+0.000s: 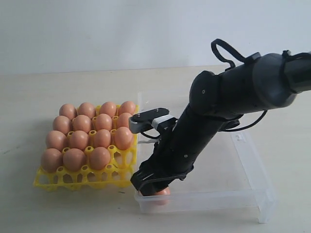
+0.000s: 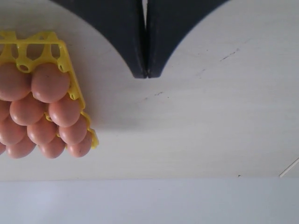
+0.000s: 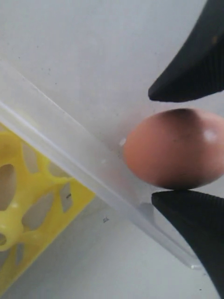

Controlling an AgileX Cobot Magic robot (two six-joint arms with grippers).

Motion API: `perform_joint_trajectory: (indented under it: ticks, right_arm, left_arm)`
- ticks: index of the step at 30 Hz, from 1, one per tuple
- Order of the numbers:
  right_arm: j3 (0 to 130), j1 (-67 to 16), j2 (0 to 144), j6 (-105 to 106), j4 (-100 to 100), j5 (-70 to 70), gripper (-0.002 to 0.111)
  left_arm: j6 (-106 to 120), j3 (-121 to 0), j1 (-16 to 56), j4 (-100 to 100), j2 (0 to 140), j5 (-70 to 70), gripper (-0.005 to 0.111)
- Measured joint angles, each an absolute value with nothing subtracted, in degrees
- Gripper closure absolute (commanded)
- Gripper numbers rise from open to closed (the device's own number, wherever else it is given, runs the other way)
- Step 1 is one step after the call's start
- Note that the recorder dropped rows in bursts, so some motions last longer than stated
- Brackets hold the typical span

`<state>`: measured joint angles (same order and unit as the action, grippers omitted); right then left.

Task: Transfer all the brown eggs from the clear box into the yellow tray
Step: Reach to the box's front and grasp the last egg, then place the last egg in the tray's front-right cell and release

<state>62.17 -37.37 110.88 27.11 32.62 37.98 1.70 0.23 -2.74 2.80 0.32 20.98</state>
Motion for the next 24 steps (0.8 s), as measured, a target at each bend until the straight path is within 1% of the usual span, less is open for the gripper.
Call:
perform_joint_trajectory:
  ticks: [1,2,3,5,6,10,14,16,19,24]
  right_arm:
    - [62.6,-37.4,111.5,27.4,32.6,38.0,0.059]
    - [63.1,-37.4,112.1,27.5,32.6,38.1,0.066]
    - [63.6,-37.4,112.7,27.6,32.6,38.1,0.075]
    - [64.5,-37.4,113.1,27.7,32.6,38.8,0.098]
    - [64.8,-37.4,113.1,27.8,32.6,39.0,0.108]
    - [65.2,-37.4,112.2,27.8,31.8,40.3,0.108]
    - [65.1,-37.4,107.0,27.3,28.4,38.3,0.108]
    - [64.2,-37.4,103.5,26.9,27.4,32.8,0.108]
    - [62.1,-38.9,100.0,26.1,27.0,20.7,0.108]
    - [56.8,-43.1,99.2,22.6,23.6,2.8,0.108]
  left_arm:
    - [1.7,0.2,-2.7,2.8,0.3,21.0,0.107]
    - [1.7,0.2,-2.7,2.8,0.3,21.0,0.107]
    - [1.7,0.2,-2.7,2.8,0.3,21.0,0.107]
    - [1.7,0.2,-2.7,2.8,0.3,21.0,0.107]
    - [1.7,0.2,-2.7,2.8,0.3,21.0,0.107]
    - [1.7,0.2,-2.7,2.8,0.3,21.0,0.107]
    - [1.7,0.2,-2.7,2.8,0.3,21.0,0.107]
    - [1.7,0.2,-2.7,2.8,0.3,21.0,0.107]
    - [1.7,0.2,-2.7,2.8,0.3,21.0,0.107]
    - [1.7,0.2,-2.7,2.8,0.3,21.0,0.107]
